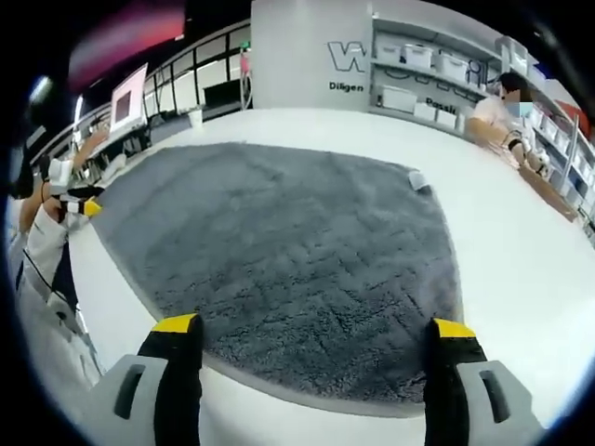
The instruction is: Open the folded towel by lifting each exposed corner and separating the folded layers until the towel lies flat within the target outline without major curled edges
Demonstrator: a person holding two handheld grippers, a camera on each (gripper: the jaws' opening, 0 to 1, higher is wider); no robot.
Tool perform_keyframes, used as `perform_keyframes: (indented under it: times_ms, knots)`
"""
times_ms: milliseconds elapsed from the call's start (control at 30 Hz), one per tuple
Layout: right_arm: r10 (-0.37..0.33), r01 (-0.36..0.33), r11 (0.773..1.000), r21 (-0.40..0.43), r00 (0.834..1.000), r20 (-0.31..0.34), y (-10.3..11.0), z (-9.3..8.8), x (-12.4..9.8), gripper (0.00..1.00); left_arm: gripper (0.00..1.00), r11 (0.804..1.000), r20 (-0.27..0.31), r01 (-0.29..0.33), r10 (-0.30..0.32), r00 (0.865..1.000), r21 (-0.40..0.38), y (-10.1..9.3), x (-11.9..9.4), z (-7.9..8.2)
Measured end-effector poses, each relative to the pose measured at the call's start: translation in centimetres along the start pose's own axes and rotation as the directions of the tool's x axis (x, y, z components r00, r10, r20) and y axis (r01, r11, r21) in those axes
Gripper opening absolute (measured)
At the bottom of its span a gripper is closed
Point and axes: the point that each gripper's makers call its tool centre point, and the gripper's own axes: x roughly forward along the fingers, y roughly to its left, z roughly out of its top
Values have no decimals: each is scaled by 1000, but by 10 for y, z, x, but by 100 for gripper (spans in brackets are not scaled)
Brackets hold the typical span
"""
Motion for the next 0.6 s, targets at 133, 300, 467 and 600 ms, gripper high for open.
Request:
perform_keyframes:
  times_ms: [133, 300, 467, 600]
  knots:
    - [0, 0, 1000, 0, 1000, 2, 0, 0, 0, 100, 91, 1000, 0, 2, -2, 1000, 1, -1, -1, 0]
    - [1, -1, 1000, 8, 1000, -4, -1, 1, -1, 100, 92, 1000, 2, 9, -9, 1000, 5, -2, -1, 0]
    - [1, -3, 999, 33, 999, 43, 2, 11, -9, 100, 93, 998, 47, 54, -53, 997, -21, -10, -9, 10]
    - [-10, 9, 1000, 19, 999, 48, 6, 16, -23, 100, 95, 997, 90, 61, -57, 994, -47, -12, -22, 22]
